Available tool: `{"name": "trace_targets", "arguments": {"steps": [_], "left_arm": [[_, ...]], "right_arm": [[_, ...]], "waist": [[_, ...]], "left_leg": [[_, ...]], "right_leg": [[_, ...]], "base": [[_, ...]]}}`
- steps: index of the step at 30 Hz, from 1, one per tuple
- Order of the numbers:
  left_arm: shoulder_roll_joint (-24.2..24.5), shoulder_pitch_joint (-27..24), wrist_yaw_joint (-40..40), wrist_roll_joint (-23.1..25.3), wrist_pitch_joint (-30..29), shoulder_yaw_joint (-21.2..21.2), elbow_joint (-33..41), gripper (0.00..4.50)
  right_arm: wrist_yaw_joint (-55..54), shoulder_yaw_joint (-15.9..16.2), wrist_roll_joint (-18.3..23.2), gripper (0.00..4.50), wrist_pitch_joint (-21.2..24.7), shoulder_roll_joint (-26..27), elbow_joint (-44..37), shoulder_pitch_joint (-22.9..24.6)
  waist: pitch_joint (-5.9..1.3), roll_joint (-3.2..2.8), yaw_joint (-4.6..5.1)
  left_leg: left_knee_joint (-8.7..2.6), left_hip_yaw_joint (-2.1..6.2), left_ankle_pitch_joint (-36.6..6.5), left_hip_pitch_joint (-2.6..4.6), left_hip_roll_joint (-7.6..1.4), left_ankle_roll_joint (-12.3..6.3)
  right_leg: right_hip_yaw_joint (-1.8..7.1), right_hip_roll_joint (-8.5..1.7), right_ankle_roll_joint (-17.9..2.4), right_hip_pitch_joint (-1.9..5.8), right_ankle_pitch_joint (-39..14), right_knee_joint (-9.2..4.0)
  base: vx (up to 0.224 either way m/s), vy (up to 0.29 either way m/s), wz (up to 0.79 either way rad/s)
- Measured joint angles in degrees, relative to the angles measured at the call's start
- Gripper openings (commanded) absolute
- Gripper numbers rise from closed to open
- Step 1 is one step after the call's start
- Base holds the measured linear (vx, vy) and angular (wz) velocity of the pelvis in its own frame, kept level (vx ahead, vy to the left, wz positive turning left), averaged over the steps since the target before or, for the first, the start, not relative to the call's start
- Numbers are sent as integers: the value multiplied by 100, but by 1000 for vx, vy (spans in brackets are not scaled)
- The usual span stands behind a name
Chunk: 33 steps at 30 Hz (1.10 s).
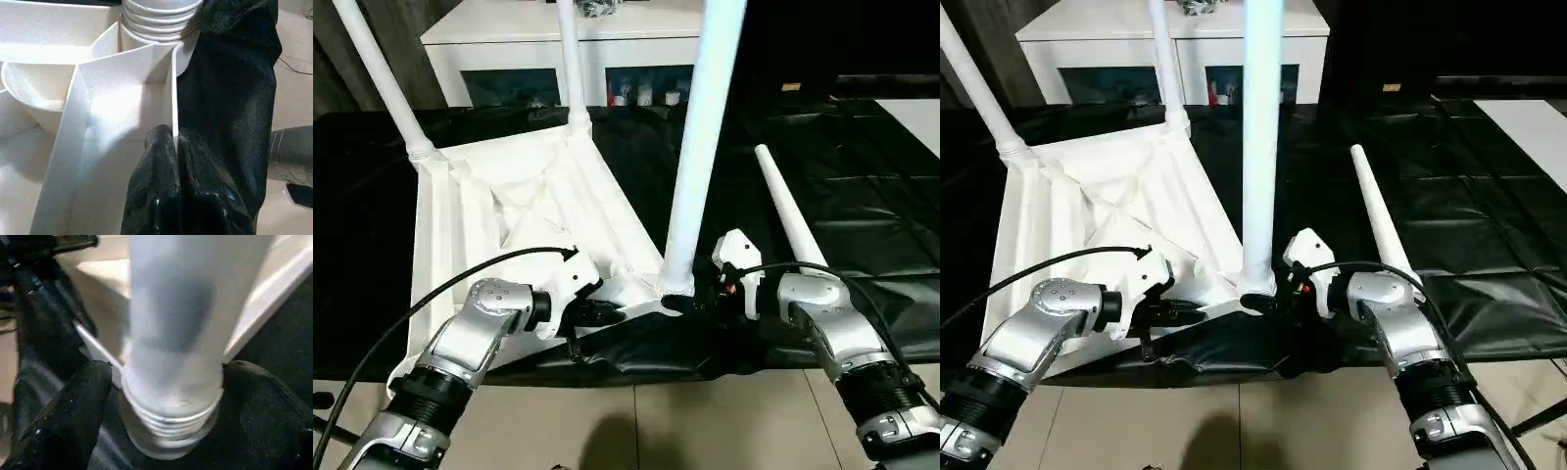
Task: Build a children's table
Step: Rotate leg to tighten
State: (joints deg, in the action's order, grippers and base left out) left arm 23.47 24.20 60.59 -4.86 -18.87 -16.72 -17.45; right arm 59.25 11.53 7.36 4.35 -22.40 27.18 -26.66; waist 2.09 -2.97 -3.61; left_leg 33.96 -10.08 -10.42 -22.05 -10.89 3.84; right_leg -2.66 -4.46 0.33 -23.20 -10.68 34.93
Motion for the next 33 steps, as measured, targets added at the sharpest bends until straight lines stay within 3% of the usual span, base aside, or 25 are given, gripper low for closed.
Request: {"name": "trace_targets", "arguments": {"steps": [11,12,22,28,33], "left_arm": [[39,-26,70,-3,-8,1,49,0],[41,-27,70,-3,-8,1,52,0],[70,-50,96,-3,-31,4,90,0],[-140,23,-310,122,-6,48,-30,0],[-854,489,-1426,466,-35,74,-697,0]], "right_arm": [[139,18,-26,310,-91,0,117,-107],[141,18,-26,284,-102,3,121,-107],[224,13,-26,264,-261,40,270,-145],[-495,-159,-89,264,-280,365,460,-142],[-2622,-639,-278,264,35,1232,567,-72]], "waist": [[5,7,-13],[5,8,-13],[6,10,-8],[14,29,40],[1,-2,87]], "left_leg": [[2,0,0,-1,0,-1],[2,0,0,-1,0,-1],[8,0,1,-1,0,-1],[15,0,1,6,-1,-1],[15,0,1,20,3,0]], "right_leg": [[0,0,0,0,0,0],[0,0,0,0,0,0],[1,0,0,0,0,2],[3,0,-16,2,11,8],[9,0,-16,12,12,8]], "base": [[0,0,0],[0,0,0],[0,0,0],[0,0,0],[0,0,0]]}}
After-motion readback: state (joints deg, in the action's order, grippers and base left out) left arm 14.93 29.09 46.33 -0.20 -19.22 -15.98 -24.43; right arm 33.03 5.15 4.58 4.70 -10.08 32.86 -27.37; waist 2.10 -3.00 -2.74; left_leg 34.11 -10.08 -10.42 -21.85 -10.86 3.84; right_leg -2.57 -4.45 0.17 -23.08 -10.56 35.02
